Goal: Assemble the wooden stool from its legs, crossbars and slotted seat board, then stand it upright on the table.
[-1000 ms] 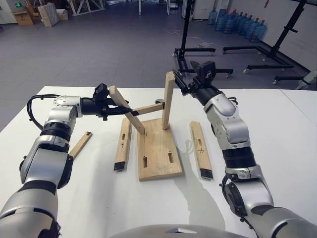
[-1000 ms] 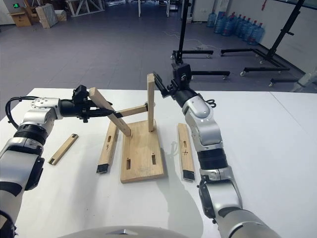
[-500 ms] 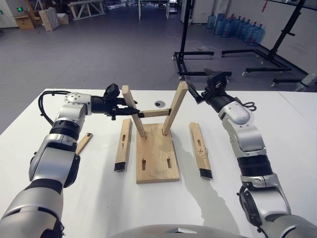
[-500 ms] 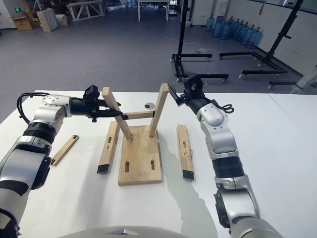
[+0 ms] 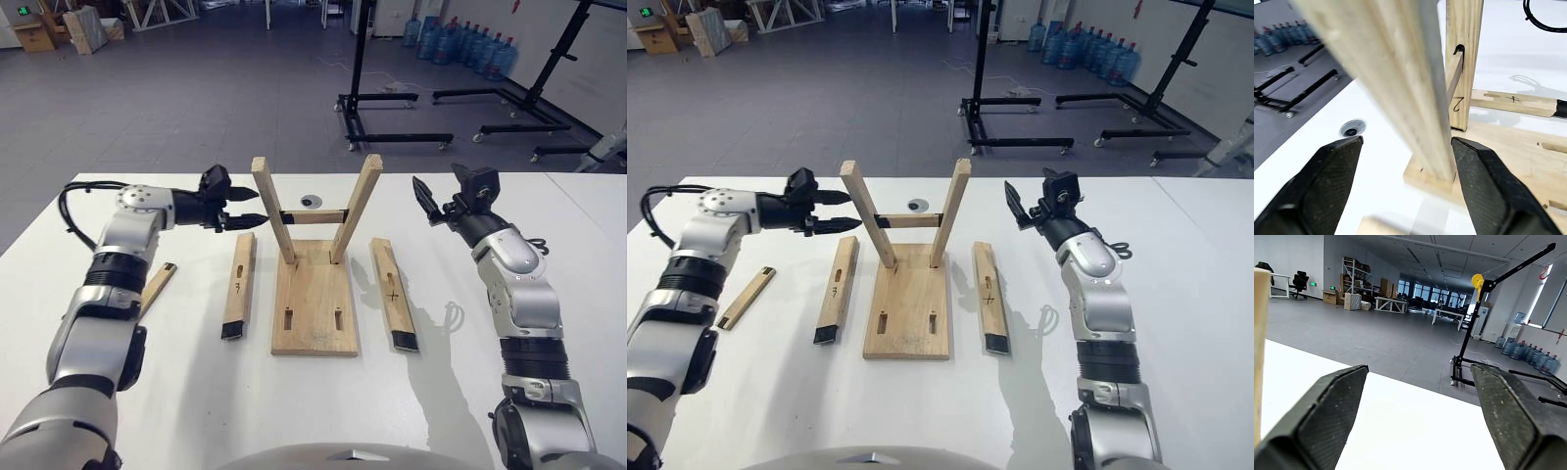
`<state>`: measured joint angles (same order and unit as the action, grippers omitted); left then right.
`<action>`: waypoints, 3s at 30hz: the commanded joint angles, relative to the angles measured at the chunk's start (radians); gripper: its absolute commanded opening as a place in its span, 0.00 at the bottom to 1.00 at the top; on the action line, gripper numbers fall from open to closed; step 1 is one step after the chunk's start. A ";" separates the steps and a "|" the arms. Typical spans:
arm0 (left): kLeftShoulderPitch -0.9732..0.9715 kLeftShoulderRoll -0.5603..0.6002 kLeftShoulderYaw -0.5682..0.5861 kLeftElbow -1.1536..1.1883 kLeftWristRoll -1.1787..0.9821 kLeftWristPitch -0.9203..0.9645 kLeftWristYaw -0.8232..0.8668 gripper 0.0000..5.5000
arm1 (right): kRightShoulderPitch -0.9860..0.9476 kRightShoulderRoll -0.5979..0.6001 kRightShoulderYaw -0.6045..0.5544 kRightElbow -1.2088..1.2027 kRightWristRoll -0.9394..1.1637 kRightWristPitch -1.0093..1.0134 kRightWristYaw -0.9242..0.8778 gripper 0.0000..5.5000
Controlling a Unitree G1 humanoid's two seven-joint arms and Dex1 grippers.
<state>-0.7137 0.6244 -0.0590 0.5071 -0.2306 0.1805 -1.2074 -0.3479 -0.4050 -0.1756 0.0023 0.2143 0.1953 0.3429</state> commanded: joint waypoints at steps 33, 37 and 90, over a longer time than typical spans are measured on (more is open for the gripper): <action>0.775 0.035 0.274 -0.232 0.031 0.326 0.536 0.41 | 0.160 0.101 0.008 -0.237 0.057 0.126 -0.073 0.70; 0.793 0.033 0.235 -0.246 0.048 0.354 0.557 0.29 | 0.156 0.101 0.014 -0.240 0.056 0.131 -0.078 0.70; 0.448 -0.212 -0.080 -0.751 0.033 -0.161 0.499 0.23 | 0.054 0.394 0.031 -0.248 0.915 0.428 -0.047 0.22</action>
<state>-0.2477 0.4028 -0.1400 -0.2448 -0.2070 0.0197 -0.7020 -0.2710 -0.0114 -0.1357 -0.2507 1.1217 0.6210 0.3056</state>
